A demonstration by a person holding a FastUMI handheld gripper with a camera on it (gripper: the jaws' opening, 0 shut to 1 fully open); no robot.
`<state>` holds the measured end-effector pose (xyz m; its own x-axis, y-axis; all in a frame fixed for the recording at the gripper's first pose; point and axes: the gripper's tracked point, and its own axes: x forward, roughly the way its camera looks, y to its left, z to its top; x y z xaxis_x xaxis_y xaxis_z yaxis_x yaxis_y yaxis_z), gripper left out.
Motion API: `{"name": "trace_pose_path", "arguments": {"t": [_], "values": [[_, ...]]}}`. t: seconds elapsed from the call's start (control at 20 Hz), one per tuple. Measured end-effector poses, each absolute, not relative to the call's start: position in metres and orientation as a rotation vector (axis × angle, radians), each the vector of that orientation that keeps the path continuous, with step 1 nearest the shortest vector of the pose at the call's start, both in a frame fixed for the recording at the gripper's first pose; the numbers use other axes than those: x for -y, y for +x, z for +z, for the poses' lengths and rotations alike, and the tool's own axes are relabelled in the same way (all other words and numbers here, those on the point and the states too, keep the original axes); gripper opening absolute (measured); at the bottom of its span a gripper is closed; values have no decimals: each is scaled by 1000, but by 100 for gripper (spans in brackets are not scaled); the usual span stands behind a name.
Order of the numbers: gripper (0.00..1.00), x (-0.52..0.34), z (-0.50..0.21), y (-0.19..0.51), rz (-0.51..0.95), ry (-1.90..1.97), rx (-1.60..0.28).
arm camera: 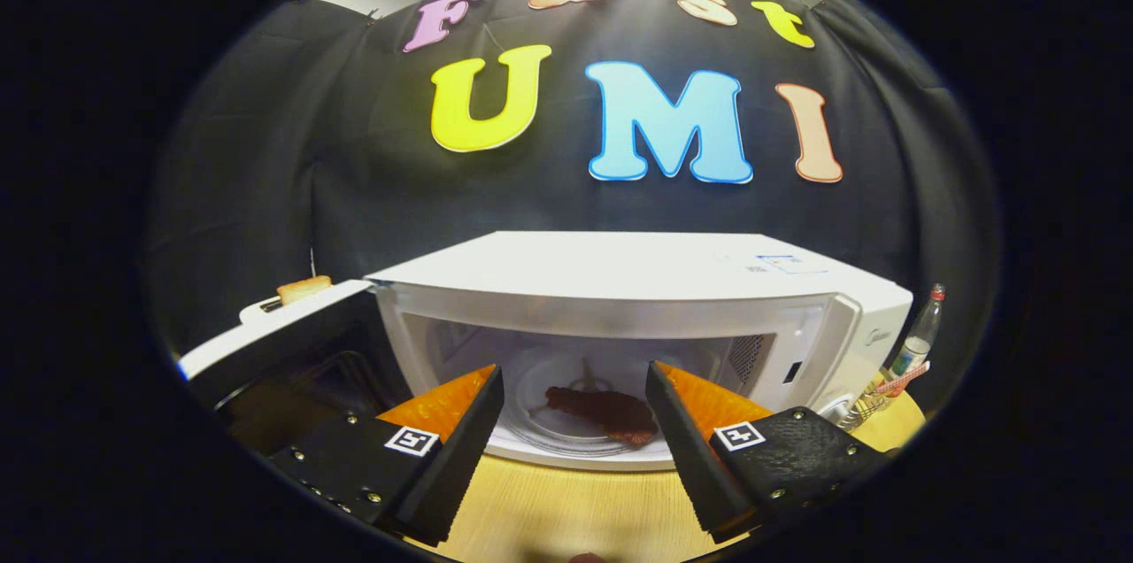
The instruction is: Open the microwave, put the food inside, and close the microwave door.
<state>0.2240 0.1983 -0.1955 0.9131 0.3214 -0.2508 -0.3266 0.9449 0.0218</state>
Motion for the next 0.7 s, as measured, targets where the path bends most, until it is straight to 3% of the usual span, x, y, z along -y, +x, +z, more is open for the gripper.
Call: {"name": "trace_pose_path", "arguments": {"t": [0.7], "values": [[98,-254,-101,68,550,39,-176]]}}
